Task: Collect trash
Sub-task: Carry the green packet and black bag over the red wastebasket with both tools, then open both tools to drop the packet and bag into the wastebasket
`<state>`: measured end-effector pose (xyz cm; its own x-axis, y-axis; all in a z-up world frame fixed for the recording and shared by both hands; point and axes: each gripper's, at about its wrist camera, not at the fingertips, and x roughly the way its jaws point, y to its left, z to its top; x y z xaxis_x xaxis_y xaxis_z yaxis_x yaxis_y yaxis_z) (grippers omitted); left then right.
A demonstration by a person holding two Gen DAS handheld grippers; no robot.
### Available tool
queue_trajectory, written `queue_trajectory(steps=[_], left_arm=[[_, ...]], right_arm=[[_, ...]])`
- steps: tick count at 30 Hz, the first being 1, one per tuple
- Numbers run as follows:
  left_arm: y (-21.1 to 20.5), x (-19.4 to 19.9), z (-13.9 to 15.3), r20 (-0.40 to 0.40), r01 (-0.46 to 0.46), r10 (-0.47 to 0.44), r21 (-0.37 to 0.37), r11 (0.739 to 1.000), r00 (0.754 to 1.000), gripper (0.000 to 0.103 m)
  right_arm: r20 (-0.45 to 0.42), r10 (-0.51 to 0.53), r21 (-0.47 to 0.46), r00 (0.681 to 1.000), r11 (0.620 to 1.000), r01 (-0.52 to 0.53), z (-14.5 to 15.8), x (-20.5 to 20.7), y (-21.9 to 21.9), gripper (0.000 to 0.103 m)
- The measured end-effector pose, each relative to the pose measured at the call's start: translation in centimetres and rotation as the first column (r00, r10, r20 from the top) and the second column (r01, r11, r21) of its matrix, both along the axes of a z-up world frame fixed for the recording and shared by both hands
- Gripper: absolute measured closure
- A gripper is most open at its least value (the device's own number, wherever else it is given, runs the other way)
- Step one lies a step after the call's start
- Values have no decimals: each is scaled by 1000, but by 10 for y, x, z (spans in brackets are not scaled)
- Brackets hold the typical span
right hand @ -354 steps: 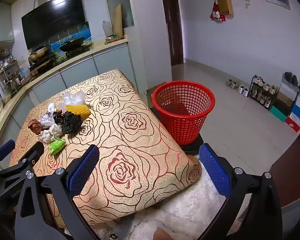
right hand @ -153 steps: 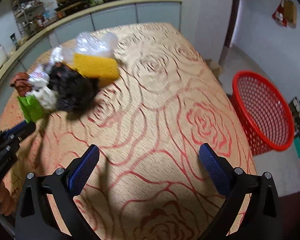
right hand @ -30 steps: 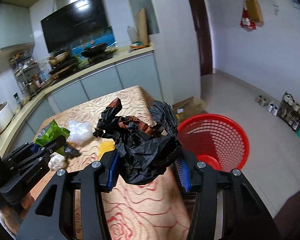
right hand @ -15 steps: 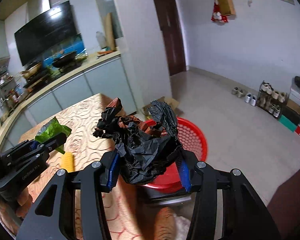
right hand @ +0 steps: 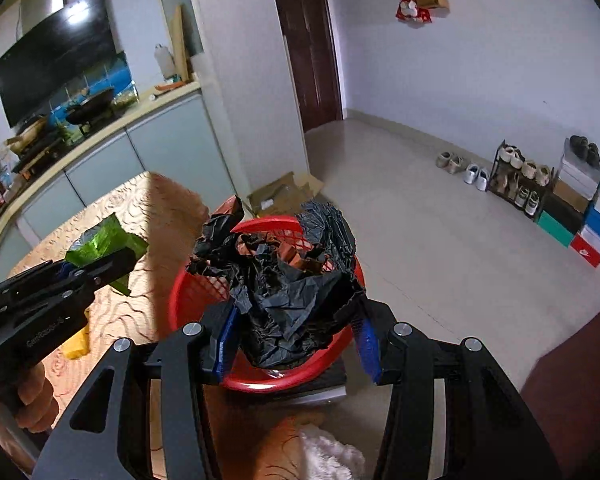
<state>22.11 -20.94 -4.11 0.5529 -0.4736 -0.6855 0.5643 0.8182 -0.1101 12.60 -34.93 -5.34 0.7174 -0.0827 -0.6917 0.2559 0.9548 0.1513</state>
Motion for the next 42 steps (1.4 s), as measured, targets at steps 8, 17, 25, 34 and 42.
queue_trajectory(steps=[8,17,25,34,42], left_arm=[[-21,25,-29,-67,41,-38,47,998,997,77],[-33,38,-42,-94,62,-56,59,996,994,59],[-21,40,-35,-80,37,-33,48,998,996,46],[7,27,-21,-31,-23,24,45,999,999,33],[30,4,-3,31,-66,65,49,997,997,28]], right_arm=[[-75,11,-9,997,1000,-12,-26,26,-7,56],[-126,44,-5,991,999,-45,-49,48,-9,55],[-110,37,2,993,999,-37,-48,48,-8,38],[-87,31,12,996,999,-30,-38,34,-1,38],[-42,36,18,998,999,-35,-20,13,9,38]])
